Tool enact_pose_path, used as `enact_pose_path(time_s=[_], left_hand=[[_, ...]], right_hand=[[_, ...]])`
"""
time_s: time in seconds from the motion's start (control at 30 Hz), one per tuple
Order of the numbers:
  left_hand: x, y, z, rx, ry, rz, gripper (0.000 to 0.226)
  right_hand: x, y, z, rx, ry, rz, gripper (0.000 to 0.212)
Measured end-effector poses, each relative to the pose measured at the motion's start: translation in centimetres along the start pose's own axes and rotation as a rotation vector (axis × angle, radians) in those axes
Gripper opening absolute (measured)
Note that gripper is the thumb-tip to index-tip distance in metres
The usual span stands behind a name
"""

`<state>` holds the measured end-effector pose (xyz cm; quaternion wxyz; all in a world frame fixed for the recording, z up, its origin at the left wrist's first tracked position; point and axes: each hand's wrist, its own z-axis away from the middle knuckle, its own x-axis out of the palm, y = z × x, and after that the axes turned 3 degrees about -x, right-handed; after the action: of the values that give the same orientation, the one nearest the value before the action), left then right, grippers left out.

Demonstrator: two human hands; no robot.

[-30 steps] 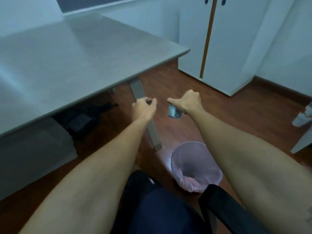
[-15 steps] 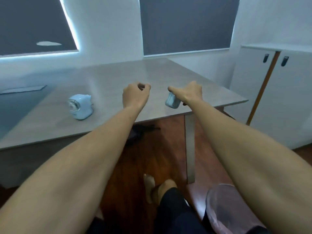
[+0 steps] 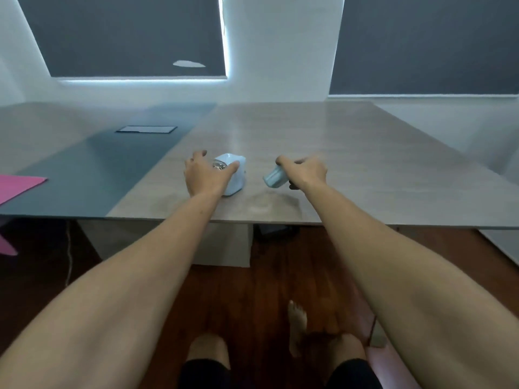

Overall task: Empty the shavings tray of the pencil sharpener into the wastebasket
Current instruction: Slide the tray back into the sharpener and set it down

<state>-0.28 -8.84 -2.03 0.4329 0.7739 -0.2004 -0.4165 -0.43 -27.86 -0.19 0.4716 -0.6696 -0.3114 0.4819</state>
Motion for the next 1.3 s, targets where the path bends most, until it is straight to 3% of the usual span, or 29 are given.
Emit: enact_pose_path(time_s=[0.17, 0.33, 0.43, 0.53, 0.7, 0.87, 1.07, 1.2, 1.3], left_hand=[[1.2, -2.8, -2.2, -0.086, -0.139, 0.083, 0.091], [1.8, -3.1, -3.6, -0.085, -0.191, 0.169, 0.07], [1.5, -3.6, -4.3, -0.169, -0.278, 0.371, 0.066], [0.7, -3.6, -4.3, -0.185, -0.41, 0.54, 0.049], [-0.6, -2.9, -4.0, -0.209, -0.513, 0.626, 0.034], [-0.6, -1.3, -3.2, -0.197, -0.559, 0.683, 0.039], [-0.8, -0.3, -2.3, -0.23, -0.564, 0.715, 0.049], [-1.4, -0.1, -1.9, -0.225, -0.511, 0.693, 0.069], [-1.6, 0.0, -1.6, -0.2, -0.413, 0.624, 0.062]], right_hand=[[3.7, 0.7, -1.7, 0.021, -0.069, -0.075, 0.04], [5.3, 1.3, -3.3, 0.034, -0.108, -0.138, 0.03], [5.5, 1.5, -3.9, 0.054, -0.139, -0.232, 0.024], [5.2, 1.3, -3.9, 0.081, -0.229, -0.391, 0.026], [3.9, 0.9, -3.2, 0.14, -0.39, -0.631, 0.019], [4.0, 0.9, -2.0, 0.122, -0.524, -0.643, 0.024], [3.4, 0.7, -1.8, 0.158, -0.556, -0.665, 0.029], [3.4, 0.5, -1.6, 0.171, -0.577, -0.588, 0.038], [3.7, 0.1, -1.3, 0.119, -0.553, -0.452, 0.05]])
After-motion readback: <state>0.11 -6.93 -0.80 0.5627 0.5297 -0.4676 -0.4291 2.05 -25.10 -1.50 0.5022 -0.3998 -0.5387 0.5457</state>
